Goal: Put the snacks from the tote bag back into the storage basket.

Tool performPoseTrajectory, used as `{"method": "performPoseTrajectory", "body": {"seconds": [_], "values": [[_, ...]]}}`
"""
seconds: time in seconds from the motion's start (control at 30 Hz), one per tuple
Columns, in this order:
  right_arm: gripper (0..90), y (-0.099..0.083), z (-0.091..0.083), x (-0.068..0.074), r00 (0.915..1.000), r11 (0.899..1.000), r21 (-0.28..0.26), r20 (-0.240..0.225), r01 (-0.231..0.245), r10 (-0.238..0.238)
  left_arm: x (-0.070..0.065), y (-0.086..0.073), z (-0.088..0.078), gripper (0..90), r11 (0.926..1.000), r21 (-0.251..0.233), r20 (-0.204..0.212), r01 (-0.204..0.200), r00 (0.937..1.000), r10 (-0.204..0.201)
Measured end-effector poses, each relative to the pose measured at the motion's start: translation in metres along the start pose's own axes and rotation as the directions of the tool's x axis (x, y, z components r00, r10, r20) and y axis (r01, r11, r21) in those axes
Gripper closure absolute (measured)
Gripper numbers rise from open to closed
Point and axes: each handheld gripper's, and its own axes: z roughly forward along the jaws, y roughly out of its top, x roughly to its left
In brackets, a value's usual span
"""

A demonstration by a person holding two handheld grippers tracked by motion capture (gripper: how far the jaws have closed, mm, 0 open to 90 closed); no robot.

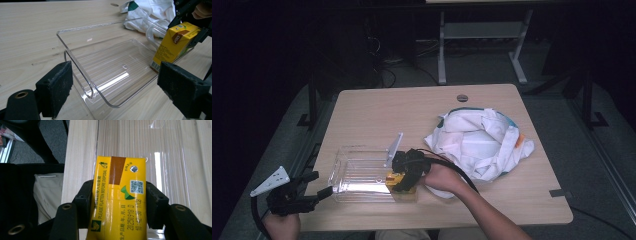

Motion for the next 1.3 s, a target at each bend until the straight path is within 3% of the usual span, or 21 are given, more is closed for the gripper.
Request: {"method": "performPoseTrajectory", "body": {"seconds": [0.4,1.3], "values": [[47.9,-0.0087,-0.0014,0.0019,0.9998,1.0,0.0,-0.011,-0.018,0.018,-0.0003,0.0,0.0004,12.7,1.0,0.002,0.0,0.001,1.0,-0.001],[44.0,-0.0099,-0.0011,0.0024,0.999,0.999,-0.011,-0.026,-0.037,0.036,0.0001,-0.0002,0.0006,12.8,1.0,0.0,0.0,0.002,1.0,-0.002]]}}
